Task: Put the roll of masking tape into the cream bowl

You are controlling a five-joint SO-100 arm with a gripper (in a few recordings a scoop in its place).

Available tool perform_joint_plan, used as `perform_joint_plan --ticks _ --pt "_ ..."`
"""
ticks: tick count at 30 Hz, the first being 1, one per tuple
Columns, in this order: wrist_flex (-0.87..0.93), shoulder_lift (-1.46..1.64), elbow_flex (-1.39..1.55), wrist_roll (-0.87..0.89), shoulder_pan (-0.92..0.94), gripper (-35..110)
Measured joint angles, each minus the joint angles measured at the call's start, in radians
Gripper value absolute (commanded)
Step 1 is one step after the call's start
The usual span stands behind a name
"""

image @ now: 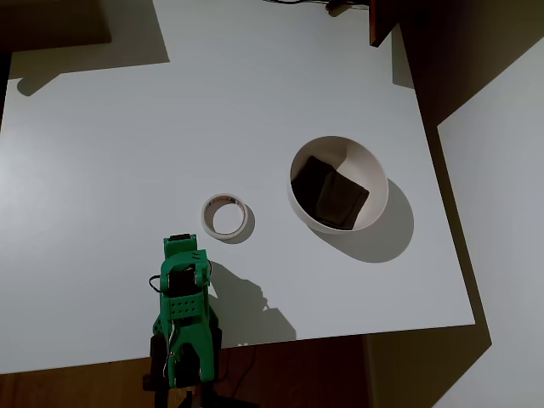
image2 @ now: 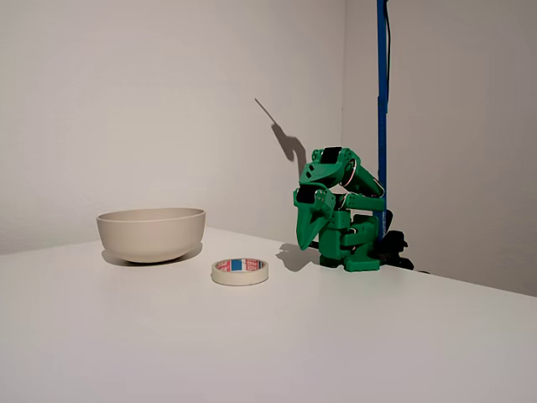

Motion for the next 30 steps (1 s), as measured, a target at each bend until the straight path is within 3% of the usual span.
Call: perform_joint_plan --ticks 18,25,30 --pt "-0.005 0.0 0.0 0.009 -0.029 -8" --pt "-0.051 -0.025 -0.002 0.034 0.078 -8" --pt "-0.166 -0.265 -0.069 0.058 0.184 -8"
